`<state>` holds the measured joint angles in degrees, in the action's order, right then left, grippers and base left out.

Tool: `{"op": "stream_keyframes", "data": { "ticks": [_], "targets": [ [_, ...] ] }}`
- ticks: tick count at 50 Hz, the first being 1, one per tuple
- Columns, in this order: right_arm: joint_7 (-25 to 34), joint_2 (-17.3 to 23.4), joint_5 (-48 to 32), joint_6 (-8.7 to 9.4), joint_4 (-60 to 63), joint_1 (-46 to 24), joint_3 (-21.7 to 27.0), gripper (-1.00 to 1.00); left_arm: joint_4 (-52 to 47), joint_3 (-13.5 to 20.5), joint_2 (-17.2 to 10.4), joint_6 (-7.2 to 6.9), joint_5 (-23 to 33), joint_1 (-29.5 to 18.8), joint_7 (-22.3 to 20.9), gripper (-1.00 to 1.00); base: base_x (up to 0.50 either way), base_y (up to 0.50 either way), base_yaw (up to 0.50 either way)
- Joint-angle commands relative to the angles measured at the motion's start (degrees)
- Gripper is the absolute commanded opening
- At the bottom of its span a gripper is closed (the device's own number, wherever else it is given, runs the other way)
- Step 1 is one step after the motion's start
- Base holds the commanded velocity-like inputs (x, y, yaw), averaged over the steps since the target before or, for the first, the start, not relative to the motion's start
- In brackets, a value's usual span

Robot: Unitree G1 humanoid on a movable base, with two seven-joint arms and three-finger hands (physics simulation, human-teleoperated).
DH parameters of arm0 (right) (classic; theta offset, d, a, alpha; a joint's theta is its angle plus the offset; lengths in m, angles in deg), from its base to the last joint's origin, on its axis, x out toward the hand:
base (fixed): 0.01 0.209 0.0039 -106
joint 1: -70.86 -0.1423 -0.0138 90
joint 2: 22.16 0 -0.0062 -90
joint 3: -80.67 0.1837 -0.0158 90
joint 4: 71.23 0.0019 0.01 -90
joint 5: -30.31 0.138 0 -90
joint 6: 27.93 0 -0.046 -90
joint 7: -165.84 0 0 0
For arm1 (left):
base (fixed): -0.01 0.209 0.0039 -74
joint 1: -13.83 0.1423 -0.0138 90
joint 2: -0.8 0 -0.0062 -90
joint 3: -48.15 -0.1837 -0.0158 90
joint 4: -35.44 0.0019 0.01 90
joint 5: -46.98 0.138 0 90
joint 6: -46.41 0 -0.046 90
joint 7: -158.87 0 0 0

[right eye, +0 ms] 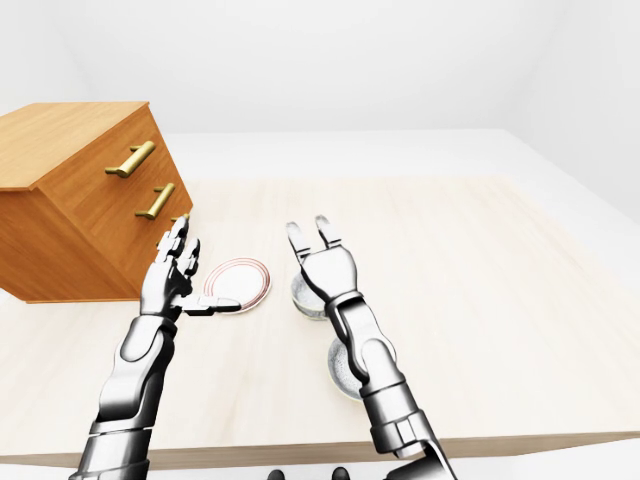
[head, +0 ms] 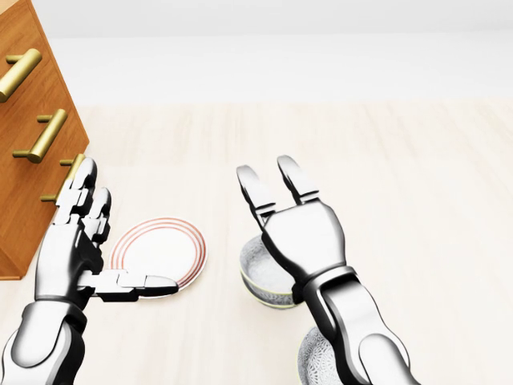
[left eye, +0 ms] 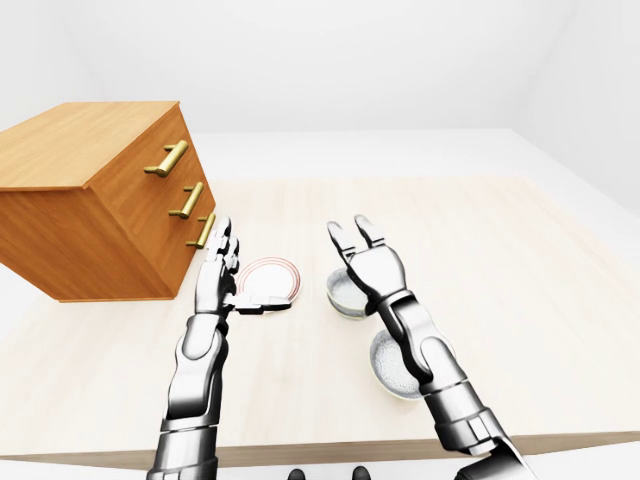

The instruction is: Stack the bowl at the front on the bowl in the middle.

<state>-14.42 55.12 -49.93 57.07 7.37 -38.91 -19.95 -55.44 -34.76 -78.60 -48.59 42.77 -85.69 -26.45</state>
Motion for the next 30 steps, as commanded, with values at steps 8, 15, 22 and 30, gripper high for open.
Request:
{"op": "stream_keyframes", "data": {
  "ticks": [8, 15, 22, 30],
  "targets": [
    [2.26, -0.11, 1.28, 0.0, 3.78, 1.44, 0.23, 1.0, 0.09, 0.08, -0.08, 0.0, -0.02, -0.05, 0.0, 1.0, 0.0, 0.0, 0.0],
    [11.91, -0.45, 9.24, 0.0, 12.7, 1.54, 2.21, 1.0, -0.28, 0.0, 0.04, 0.0, 0.01, 0.12, 0.12, 1.0, 0.0, 0.0, 0.0],
    [28.69, -0.55, 25.63, 0.0, 27.28, 0.58, 6.22, 1.0, -1.13, 0.19, -0.08, 0.0, -0.02, 0.29, 0.02, 1.0, 0.0, 0.0, 0.0],
    [30.59, -0.42, 39.58, 0.0, 33.82, -4.55, 10.63, 1.0, -4.2, -0.03, 0.08, 0.0, 0.38, 0.8, 0.17, 1.0, 0.0, 0.0, 0.0]
  ]
}}
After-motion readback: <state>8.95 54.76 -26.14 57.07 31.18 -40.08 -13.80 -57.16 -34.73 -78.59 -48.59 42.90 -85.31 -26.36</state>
